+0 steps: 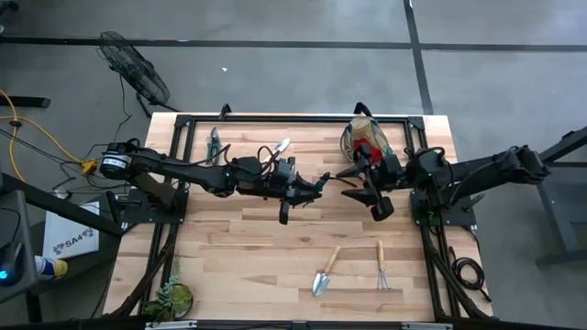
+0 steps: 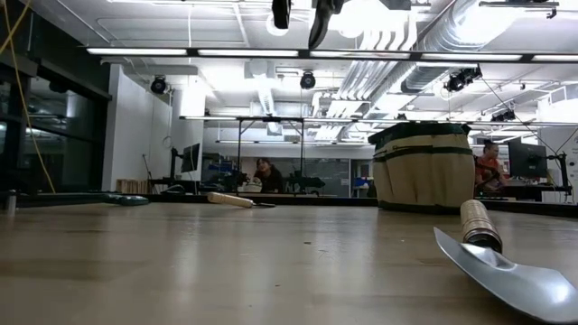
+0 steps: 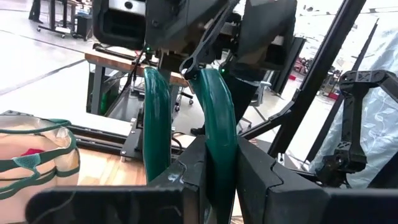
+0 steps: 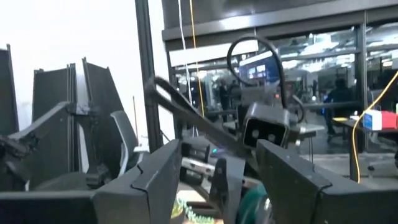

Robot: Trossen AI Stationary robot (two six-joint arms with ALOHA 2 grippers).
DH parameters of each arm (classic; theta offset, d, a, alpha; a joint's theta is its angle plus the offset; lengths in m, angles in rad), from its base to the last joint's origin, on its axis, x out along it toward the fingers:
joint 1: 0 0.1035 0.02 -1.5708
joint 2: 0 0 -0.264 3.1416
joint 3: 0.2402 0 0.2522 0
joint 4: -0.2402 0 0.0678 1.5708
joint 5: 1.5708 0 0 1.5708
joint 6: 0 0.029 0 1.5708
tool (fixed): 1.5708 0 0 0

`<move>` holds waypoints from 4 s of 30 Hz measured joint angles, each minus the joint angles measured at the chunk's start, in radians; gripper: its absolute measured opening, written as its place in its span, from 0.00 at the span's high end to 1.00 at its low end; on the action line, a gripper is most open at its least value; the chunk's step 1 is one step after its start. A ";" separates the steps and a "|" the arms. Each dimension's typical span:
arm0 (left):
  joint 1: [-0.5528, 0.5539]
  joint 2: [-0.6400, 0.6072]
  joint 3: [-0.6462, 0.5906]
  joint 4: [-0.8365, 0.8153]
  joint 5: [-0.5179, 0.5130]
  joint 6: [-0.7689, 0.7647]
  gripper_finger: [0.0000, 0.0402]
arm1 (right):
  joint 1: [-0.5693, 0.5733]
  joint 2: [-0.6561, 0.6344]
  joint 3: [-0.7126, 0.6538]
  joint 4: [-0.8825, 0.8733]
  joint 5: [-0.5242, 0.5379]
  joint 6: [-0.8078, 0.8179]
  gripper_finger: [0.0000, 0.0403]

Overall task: Pick & Place Garden tools in Gardening bag
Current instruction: Put the bottom shear scissor into the gardening bag

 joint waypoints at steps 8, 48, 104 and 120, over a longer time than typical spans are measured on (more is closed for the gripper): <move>0.000 0.000 0.000 -0.003 0.000 0.000 0.88 | 0.000 0.004 0.000 0.024 0.035 -0.006 0.50; -0.001 0.000 0.000 -0.014 0.029 -0.011 0.48 | -0.015 -0.020 0.000 -0.049 0.079 0.103 0.99; 0.000 0.000 0.000 -0.190 -0.017 0.019 0.43 | -0.015 -0.467 0.046 -0.986 0.651 0.236 0.99; 0.000 0.000 0.000 -0.190 -0.016 0.019 0.43 | -0.015 -0.467 0.143 -1.121 0.736 0.203 0.99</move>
